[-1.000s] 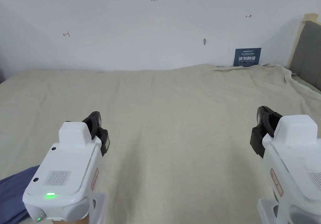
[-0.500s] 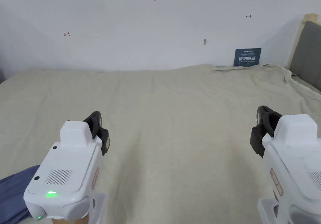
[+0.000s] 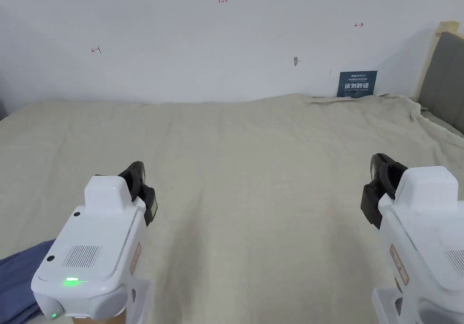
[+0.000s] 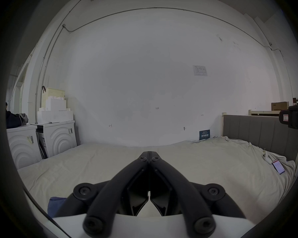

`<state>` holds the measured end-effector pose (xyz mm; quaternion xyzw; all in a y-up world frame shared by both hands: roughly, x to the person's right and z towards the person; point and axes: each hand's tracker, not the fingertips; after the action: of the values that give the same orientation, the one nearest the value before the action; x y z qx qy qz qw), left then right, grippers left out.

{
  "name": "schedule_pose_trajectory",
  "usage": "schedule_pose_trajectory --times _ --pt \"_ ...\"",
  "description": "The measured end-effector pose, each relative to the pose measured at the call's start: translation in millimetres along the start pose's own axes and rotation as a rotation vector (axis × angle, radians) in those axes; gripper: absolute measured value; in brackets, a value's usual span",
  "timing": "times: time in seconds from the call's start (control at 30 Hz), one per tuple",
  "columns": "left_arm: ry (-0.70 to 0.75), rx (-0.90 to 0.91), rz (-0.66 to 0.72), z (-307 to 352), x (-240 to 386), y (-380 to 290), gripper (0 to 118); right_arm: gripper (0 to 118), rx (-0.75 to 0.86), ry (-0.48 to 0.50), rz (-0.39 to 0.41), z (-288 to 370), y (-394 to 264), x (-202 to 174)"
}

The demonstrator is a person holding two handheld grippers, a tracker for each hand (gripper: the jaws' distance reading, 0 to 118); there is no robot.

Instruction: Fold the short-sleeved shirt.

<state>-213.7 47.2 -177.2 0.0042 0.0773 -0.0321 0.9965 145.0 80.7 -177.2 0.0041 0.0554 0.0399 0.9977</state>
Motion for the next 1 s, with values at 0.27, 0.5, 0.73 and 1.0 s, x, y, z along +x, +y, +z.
schedule_pose_trajectory --times 0.27,0.5,0.73,1.0 --pt "0.001 0.0 0.0 0.2 -0.8 0.2 0 0 0.0 -0.004 -0.002 0.7 0.8 -2.1" --pt "-0.008 -0.005 0.0 -1.9 -1.1 0.6 4 5 -0.002 -0.013 -0.001 -1.3 -2.2 0.7" --pt "-0.001 -0.028 0.02 -4.1 -1.7 -3.8 77 98 -0.017 -0.014 -0.015 -3.3 -3.6 1.5" --pt "0.01 -0.024 0.037 -4.0 -3.5 -3.7 118 118 -0.009 -0.022 -0.025 1.5 -0.1 -2.2"
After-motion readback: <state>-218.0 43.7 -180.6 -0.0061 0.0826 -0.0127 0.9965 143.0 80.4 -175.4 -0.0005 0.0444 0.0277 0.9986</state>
